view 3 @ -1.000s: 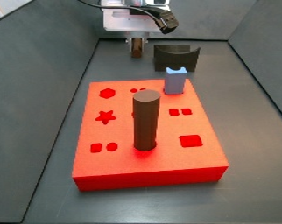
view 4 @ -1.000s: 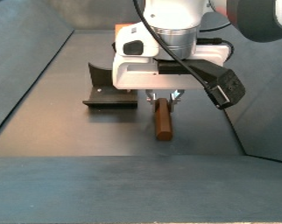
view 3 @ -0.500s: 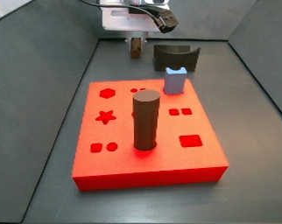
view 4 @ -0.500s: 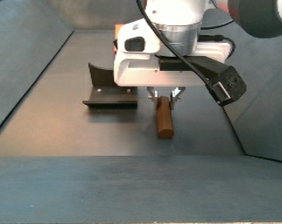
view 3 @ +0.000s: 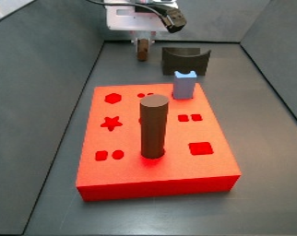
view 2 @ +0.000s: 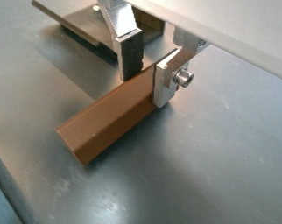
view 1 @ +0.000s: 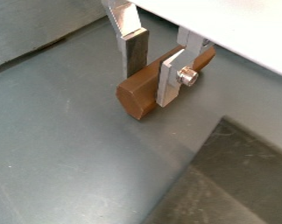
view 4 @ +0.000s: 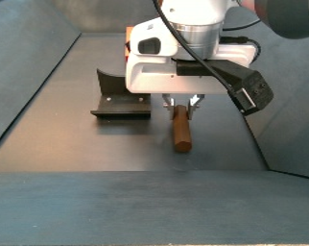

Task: Pick up the hexagon object. Move up. Place the hexagon object on the fixture. Regrasp the hexagon object. Move to above the board. Insert the hexagon object.
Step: Move up, then place the hexagon object on the fixture.

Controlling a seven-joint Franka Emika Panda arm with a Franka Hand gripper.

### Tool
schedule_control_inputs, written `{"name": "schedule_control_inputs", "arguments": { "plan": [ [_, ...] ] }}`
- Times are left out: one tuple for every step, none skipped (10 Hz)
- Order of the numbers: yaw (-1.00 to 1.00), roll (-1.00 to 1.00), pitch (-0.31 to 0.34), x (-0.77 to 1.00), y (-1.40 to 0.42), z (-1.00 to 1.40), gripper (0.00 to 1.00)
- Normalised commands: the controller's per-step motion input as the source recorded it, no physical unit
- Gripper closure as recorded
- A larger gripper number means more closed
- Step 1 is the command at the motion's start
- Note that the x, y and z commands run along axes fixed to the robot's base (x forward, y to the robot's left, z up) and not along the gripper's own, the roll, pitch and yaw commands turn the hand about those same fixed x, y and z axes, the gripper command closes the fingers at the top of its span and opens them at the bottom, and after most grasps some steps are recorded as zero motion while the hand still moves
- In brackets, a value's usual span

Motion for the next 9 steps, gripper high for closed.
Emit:
{"name": "schedule_control_inputs", "arguments": {
  "plan": [
    [0.0, 0.0, 0.0, 0.0, 0.0, 0.83, 1.0],
    [0.03, 0.0, 0.004, -0.02, 0.05, 0.83, 1.0],
    [0.03, -0.01, 0.015, -0.04, 0.03, 0.72, 1.0],
    [0.03, -0.03, 0.016, -0.04, 0.02, 0.63, 1.0],
    [0.02, -0.06, 0.018, -0.02, 0.0, 0.38, 1.0],
    [0.02, -0.08, 0.022, -0.02, 0.0, 0.28, 1.0],
    [0.0, 0.0, 0.0, 0.0, 0.0, 1.0, 1.0],
    [0.0, -0.01, 0.013, 0.0, 0.0, 1.0, 1.0],
    [0.0, -0.02, 0.019, -0.01, 0.0, 1.0, 1.0]
  ]
}}
